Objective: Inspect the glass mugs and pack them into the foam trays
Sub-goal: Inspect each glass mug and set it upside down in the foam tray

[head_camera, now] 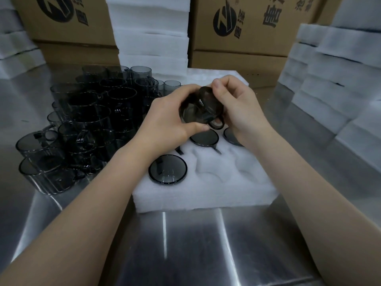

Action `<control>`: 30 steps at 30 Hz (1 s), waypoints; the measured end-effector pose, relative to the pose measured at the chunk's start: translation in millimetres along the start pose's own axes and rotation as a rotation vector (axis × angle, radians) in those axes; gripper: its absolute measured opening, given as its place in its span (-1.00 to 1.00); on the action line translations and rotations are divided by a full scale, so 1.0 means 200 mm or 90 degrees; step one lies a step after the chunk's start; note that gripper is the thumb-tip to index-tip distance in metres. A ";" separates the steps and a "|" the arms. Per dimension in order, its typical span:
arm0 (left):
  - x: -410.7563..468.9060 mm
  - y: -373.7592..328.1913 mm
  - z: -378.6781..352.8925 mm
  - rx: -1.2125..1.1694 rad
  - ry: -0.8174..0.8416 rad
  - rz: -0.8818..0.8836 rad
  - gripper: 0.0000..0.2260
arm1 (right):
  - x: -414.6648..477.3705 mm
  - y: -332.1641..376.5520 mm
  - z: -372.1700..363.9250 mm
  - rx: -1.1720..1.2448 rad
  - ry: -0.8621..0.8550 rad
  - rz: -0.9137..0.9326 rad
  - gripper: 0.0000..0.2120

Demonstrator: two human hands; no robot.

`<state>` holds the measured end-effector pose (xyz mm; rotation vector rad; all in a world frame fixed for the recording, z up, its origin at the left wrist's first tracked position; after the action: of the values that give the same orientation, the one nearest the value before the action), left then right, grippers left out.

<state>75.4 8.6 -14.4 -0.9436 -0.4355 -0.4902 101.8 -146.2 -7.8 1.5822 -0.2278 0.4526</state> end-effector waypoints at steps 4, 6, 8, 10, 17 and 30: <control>0.01 0.03 0.03 -0.059 -0.098 0.015 -0.47 | 0.01 0.00 0.01 0.034 -0.010 -0.044 -0.82; 0.01 0.04 0.04 -0.075 -0.129 0.020 -0.46 | 0.01 -0.01 0.00 -0.054 0.028 -0.071 -0.72; 0.01 0.05 0.04 -0.064 -0.130 0.015 -0.46 | 0.00 -0.02 -0.02 -0.113 0.087 -0.067 -0.66; 0.01 0.06 0.04 -0.078 -0.120 0.016 -0.47 | -0.01 -0.01 -0.04 -0.099 0.112 -0.054 -0.62; 0.00 0.04 0.05 -0.113 -0.112 0.031 -0.56 | -0.02 0.00 -0.03 0.050 0.167 -0.084 -0.61; 0.00 0.06 0.05 -0.218 -0.081 0.106 -0.68 | -0.03 0.04 -0.05 0.051 0.185 0.017 -0.74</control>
<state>81.0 22.9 -18.0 -1.3352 -0.3899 -0.3598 92.2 -138.0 -3.5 1.5711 -0.0081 0.7130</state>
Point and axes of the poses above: each hand's wrist, its own x-axis towards the middle knuckle, its own z-axis out of the back of the hand, y = z × x, the point moved 3 cm from there along x, towards the middle knuckle, and after that the axes turned 4 degrees about x, right-handed, at the moved point
